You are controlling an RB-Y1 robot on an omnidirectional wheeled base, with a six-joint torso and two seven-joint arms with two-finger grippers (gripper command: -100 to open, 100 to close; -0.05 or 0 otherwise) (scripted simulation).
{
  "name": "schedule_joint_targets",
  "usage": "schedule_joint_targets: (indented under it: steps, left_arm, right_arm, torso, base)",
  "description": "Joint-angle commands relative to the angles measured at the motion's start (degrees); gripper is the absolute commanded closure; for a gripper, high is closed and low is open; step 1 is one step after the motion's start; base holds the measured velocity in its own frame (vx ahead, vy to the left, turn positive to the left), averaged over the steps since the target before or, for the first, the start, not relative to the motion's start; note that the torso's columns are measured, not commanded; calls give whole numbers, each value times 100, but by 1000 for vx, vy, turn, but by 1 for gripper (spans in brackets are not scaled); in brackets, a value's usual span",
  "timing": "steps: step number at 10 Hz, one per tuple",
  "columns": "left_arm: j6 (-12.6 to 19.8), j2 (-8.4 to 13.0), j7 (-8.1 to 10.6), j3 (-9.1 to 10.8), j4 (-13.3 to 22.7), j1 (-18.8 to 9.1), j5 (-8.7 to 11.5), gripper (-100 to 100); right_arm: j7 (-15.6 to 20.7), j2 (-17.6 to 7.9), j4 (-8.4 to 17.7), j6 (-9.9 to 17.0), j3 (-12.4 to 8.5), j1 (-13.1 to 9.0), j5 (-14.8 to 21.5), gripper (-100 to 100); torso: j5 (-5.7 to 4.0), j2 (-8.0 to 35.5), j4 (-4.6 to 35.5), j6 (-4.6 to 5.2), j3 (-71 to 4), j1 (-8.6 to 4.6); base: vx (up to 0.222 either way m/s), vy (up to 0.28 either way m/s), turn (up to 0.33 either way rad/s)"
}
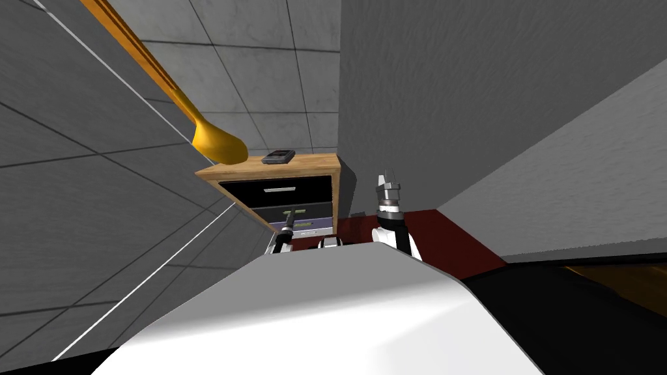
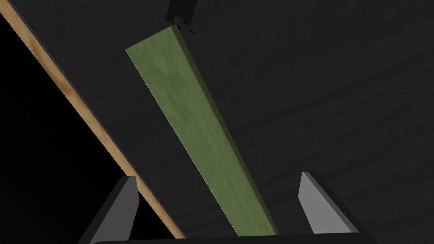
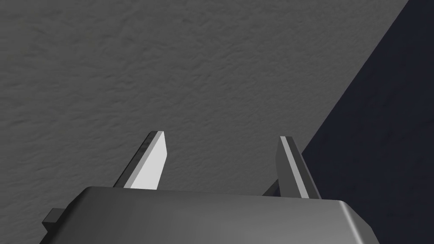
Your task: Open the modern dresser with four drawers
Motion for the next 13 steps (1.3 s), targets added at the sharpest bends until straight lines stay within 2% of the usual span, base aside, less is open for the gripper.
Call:
schedule_joint_targets:
  steps: [1,5,7,8,10,13]
  left_arm:
    - [71,58,-25,270,299,-336,75,-100]
    - [111,121,-88,689,868,-905,186,-100]
    - [140,116,-78,662,790,-850,179,-100]
    - [91,89,-57,480,584,-620,130,100]
    - [71,58,-25,270,299,-336,75,100]
    - [41,10,22,-44,-116,91,-9,100]
  right_arm:
    - [0,0,0,0,0,0,0,0]
    - [0,0,0,0,0,0,0,0]
    - [0,0,0,0,0,1,0,0]
    - [0,0,0,0,0,2,0,0]
    - [0,-1,-1,-1,-1,4,0,0]
    - [0,0,-1,-1,-1,3,0,0]
  torso:
    - [-1,-14,-3,4,-8,-8]
    - [-2,-15,-5,3,-10,-10]
    - [-2,-24,-7,2,-15,-10]
    - [-2,-32,-9,2,-20,-8]
    - [-33,-16,30,4,-15,-28]
    - [-20,10,15,1,5,-26]
  base:
    - [-75,-8,-132]
    - [-74,-15,-155]
    - [-32,-12,-42]
    - [47,7,250]
    - [115,23,176]
    - [87,9,175]
